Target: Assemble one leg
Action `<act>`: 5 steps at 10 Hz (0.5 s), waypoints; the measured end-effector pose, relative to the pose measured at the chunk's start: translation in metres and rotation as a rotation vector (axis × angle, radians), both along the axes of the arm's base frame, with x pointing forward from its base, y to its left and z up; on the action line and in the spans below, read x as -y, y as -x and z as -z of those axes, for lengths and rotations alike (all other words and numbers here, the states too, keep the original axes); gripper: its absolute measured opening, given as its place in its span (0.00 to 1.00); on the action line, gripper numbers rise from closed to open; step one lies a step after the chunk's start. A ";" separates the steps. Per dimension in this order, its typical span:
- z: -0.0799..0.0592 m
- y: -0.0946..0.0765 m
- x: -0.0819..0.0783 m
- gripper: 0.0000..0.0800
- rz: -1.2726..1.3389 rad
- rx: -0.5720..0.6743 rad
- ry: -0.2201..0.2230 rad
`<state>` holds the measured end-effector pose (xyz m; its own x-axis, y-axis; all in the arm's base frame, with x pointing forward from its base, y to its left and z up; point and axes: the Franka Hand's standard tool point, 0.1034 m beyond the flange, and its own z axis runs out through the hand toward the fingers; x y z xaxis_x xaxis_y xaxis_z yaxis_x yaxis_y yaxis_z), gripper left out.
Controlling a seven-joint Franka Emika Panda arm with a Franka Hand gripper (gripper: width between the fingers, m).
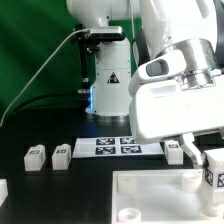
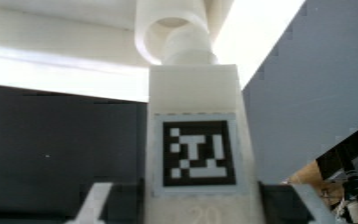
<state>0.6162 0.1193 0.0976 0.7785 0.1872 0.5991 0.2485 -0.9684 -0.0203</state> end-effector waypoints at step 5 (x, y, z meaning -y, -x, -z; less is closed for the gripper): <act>0.012 0.005 0.008 0.37 0.002 -0.031 0.008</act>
Offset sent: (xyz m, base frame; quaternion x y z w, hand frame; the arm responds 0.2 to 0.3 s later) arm -0.0064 -0.0078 -0.0038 0.0019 0.0016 -0.0086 1.0000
